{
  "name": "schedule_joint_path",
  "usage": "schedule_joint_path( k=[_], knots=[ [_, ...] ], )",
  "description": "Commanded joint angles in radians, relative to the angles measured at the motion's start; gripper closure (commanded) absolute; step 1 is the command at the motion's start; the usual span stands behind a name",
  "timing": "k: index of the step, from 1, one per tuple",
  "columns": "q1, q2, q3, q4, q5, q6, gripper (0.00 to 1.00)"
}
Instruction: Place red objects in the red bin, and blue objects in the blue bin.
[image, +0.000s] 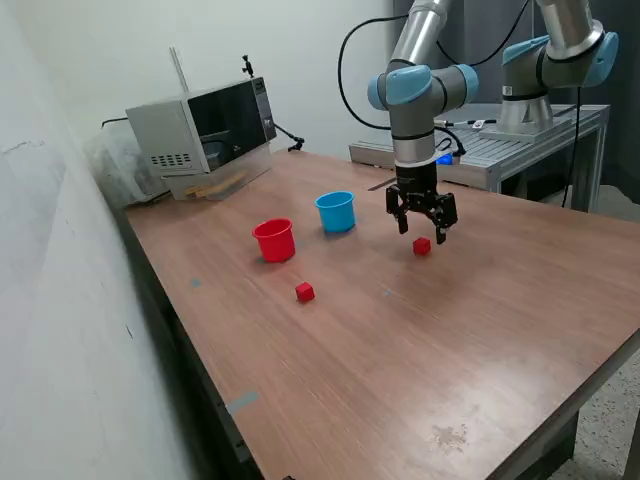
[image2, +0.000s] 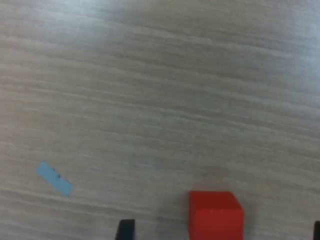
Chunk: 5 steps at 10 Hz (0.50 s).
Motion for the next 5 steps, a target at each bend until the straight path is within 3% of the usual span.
schedule_joint_path(
  k=[1,2,5],
  knots=[
    [0.0,0.004,0.0,-0.011,0.012,0.0,1.0],
    [-0.012,0.004,0.001,-0.011,0.029,0.0,1.0],
    [-0.02,0.007,0.003,-0.013,0.032,0.0,1.0]
  ],
)
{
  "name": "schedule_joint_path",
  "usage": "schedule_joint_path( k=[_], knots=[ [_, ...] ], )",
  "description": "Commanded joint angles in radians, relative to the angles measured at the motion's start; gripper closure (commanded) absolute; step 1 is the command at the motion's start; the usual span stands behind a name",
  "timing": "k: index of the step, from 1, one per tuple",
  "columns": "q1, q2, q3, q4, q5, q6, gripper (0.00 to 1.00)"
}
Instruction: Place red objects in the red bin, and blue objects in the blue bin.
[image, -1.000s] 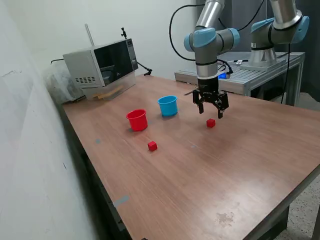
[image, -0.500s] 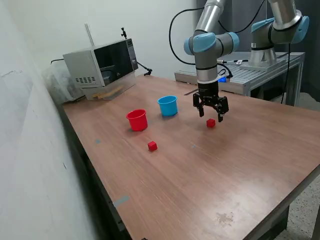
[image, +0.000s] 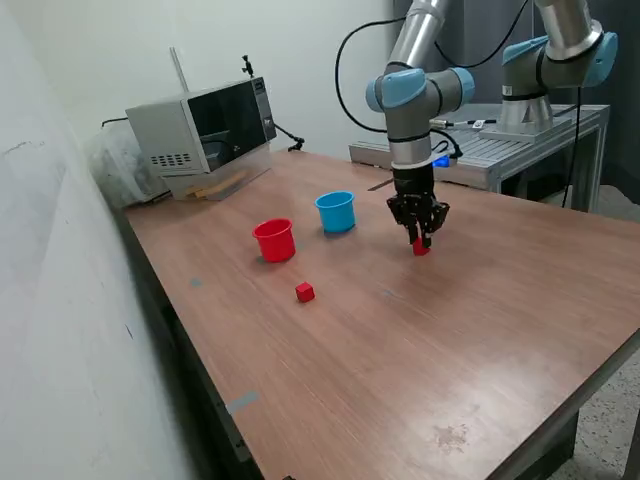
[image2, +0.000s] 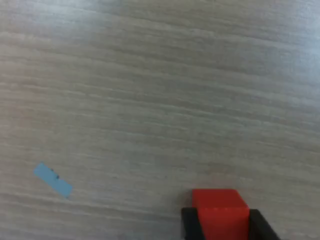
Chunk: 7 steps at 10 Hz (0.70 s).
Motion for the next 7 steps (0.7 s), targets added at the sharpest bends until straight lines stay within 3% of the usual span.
schedule_joint_path(
  k=[1,4,7],
  knots=[
    [-0.002,0.002,0.001,0.001,0.002,-0.014,1.0],
    [-0.011,-0.02,0.005,0.013,-0.001,-0.051,1.0],
    [-0.011,-0.202,0.019,0.08,0.0,-0.051,1.0]
  ],
)
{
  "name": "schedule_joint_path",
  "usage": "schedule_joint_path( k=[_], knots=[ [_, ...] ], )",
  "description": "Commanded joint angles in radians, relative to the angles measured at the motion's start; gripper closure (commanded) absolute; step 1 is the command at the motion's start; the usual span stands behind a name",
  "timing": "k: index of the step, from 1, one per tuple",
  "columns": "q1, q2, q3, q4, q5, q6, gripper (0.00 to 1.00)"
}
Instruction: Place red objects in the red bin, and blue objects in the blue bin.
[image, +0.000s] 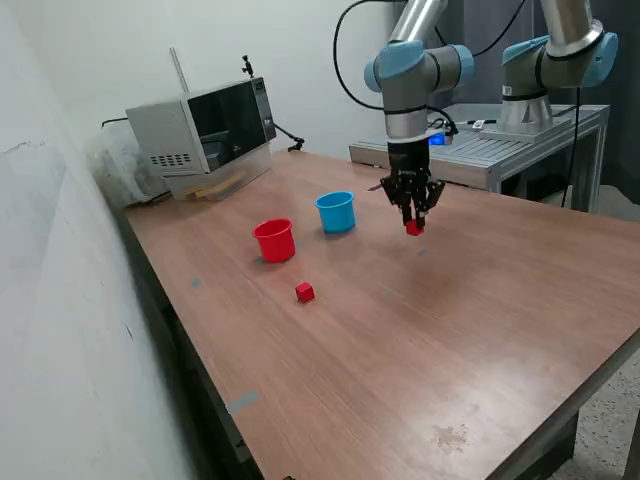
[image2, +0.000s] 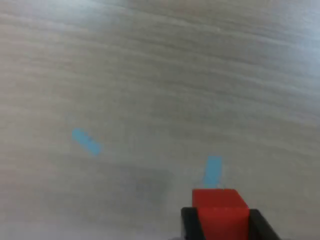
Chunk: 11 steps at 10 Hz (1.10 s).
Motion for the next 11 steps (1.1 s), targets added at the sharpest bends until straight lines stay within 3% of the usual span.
schedule_joint_path(
  k=[1,3,5,8,10,11],
  knots=[
    [-0.001,-0.164,0.005,0.071,-0.003,-0.001,1.0],
    [-0.002,-0.202,-0.012,0.076,-0.01,-0.001,1.0],
    [-0.069,-0.168,-0.118,0.082,-0.01,0.003,1.0],
    [-0.148,0.005,-0.361,0.163,-0.012,0.009,1.0],
    [-0.205,0.141,-0.504,0.166,-0.05,0.011,1.0],
    [-0.231,0.19,-0.55,0.166,-0.05,0.011,1.0]
  ],
)
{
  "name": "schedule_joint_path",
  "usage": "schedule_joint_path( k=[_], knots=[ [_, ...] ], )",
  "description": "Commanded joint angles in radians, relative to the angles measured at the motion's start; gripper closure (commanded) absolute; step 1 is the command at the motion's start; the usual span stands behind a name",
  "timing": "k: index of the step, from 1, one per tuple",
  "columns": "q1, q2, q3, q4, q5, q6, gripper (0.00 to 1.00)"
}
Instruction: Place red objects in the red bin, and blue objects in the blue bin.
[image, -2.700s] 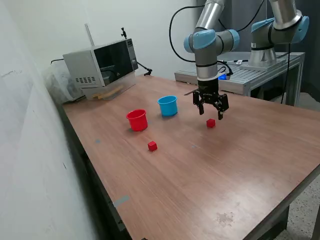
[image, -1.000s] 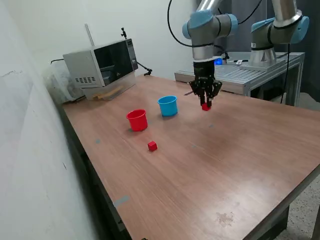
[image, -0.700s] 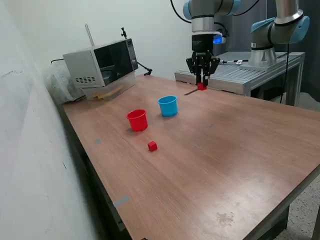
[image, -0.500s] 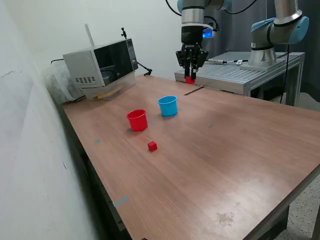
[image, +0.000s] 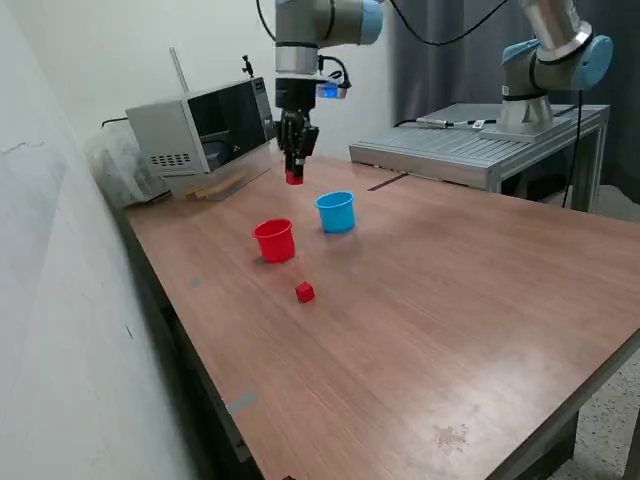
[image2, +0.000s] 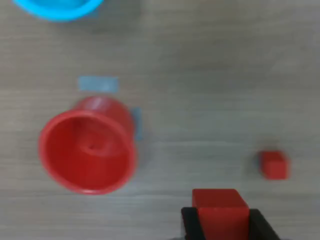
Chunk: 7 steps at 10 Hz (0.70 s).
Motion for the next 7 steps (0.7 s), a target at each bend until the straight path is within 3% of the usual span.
schedule_joint_path(
  k=[1,2,7],
  knots=[
    [-0.063,0.126,-0.123,0.004,-0.017,0.001,1.0],
    [-0.085,0.157,-0.14,0.004,-0.032,0.001,1.0],
    [-0.113,0.191,-0.138,0.002,-0.027,0.001,1.0]
  ],
)
